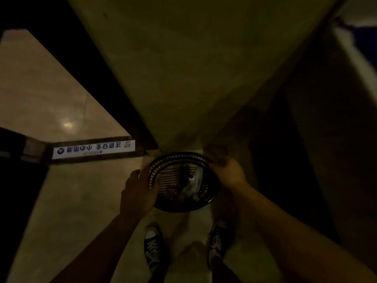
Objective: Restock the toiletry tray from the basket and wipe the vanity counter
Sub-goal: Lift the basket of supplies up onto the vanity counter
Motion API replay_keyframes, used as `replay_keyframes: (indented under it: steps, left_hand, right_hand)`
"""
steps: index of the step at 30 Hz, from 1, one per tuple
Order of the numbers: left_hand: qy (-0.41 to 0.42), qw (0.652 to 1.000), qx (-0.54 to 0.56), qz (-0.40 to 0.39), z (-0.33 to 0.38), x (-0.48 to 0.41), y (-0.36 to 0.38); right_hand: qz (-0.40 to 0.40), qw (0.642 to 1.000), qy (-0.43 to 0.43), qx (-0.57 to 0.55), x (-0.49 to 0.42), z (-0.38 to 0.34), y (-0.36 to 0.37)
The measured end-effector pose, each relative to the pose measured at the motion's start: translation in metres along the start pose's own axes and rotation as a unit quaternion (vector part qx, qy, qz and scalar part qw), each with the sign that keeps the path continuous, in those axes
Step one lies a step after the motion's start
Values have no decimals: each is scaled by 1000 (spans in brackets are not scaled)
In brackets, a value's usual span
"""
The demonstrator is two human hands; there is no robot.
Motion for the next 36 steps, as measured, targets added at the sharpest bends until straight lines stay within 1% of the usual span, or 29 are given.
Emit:
replay_keyframes:
  steps: [2, 3, 4, 6, 9, 11, 13, 16, 19, 21, 24, 28, 33, 36]
  left_hand:
    - [-14, 1000, -6, -6, -23, -23, 24]
    - [-19, 1000, -16, -12, -37, -37, 40]
    - [-26, 999, -20, -25, -49, -49, 55]
    - [-33, 998, -30, -34, -70, -74, 86]
    - [-20, 997, -66, -20, -89, -111, 122]
    - [-27, 998, -60, -6, -99, -130, 138]
    - [-36, 998, -48, 5, -114, -151, 160]
    - [-77, 997, -18, -12, -136, -177, 192]
    - [-115, 992, 42, -26, -152, -196, 212]
    - [-134, 989, 65, -19, -157, -204, 217]
    - [-157, 985, 70, 0, -158, -206, 215]
    - [-187, 977, 106, -10, -158, -194, 200]
    - [-184, 977, 105, -15, -143, -155, 155]
    - [-196, 976, 91, -12, -131, -129, 120]
  right_hand:
    - [6, 997, 44, -62, -23, 31, 29]
    - [10, 995, 68, -70, -34, 48, 42]
    - [9, 993, 96, -68, -44, 66, 54]
    - [10, 991, 124, -38, -67, 100, 75]
    - [12, 992, 124, 19, -101, 135, 97]
    - [1, 992, 107, 67, -118, 146, 107]
    - [3, 985, 112, 135, -132, 163, 117]
    - [17, 978, 133, 157, -143, 186, 134]
    - [44, 978, 122, 166, -148, 198, 144]
    - [52, 978, 112, 167, -151, 203, 149]
    - [57, 975, 117, 178, -155, 207, 149]
    - [51, 979, 140, 138, -150, 208, 140]
    - [67, 983, 139, 102, -113, 176, 114]
    - [53, 984, 133, 104, -87, 145, 93]
Point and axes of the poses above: each hand's wrist, its own x-axis away from the middle knuckle, its own y-axis out of the palm, z = x × y, the point moved 10 cm from there along -x, towards the middle knuckle, and after that the axes turned 7 degrees about -y, right-handed, at the moved point
